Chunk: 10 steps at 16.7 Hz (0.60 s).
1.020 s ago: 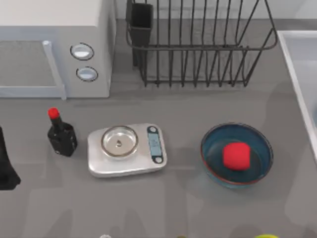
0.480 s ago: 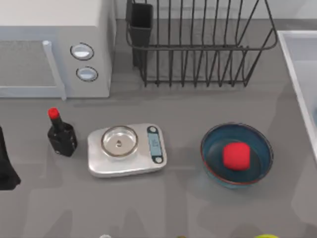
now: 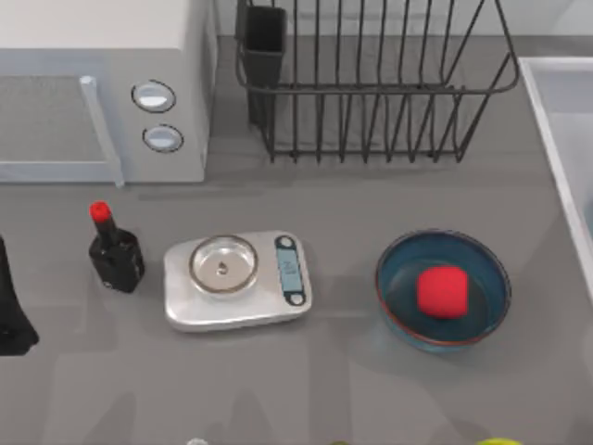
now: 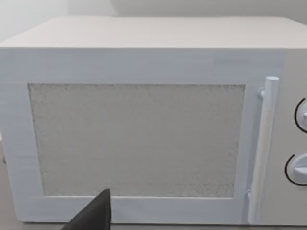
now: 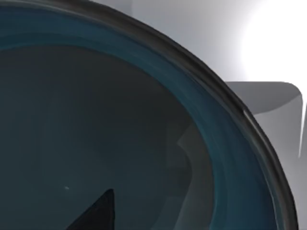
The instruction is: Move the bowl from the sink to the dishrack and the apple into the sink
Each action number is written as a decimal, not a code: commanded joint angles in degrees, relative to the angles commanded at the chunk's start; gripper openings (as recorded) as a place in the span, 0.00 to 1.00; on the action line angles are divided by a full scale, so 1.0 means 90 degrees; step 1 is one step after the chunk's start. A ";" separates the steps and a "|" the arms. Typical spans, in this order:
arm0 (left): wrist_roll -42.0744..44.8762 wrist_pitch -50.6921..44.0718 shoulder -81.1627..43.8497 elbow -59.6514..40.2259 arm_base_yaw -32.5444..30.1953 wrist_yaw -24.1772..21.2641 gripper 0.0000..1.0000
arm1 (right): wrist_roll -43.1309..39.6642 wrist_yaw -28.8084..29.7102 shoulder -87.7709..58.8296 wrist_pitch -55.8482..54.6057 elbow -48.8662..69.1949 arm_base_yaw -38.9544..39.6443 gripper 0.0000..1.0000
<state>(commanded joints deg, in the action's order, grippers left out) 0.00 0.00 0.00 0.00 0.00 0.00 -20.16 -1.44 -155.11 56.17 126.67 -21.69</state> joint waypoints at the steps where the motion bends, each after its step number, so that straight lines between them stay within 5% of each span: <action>1: 0.0000 0.0000 0.0000 0.0000 0.0000 0.0000 1.00 | 0.0000 0.0000 0.0000 0.0000 0.0000 0.0000 1.00; 2: 0.0000 0.0000 0.0000 0.0000 0.0000 0.0000 1.00 | 0.0000 0.0000 0.0000 0.0000 0.0000 0.0000 1.00; 10: 0.0000 0.0000 0.0000 0.0000 0.0000 0.0000 1.00 | 0.0000 0.0000 0.0000 0.0000 0.0000 0.0000 0.40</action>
<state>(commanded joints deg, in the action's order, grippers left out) 0.00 0.00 0.00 0.00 0.00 0.00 -20.16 -1.44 -155.11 56.17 126.67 -21.69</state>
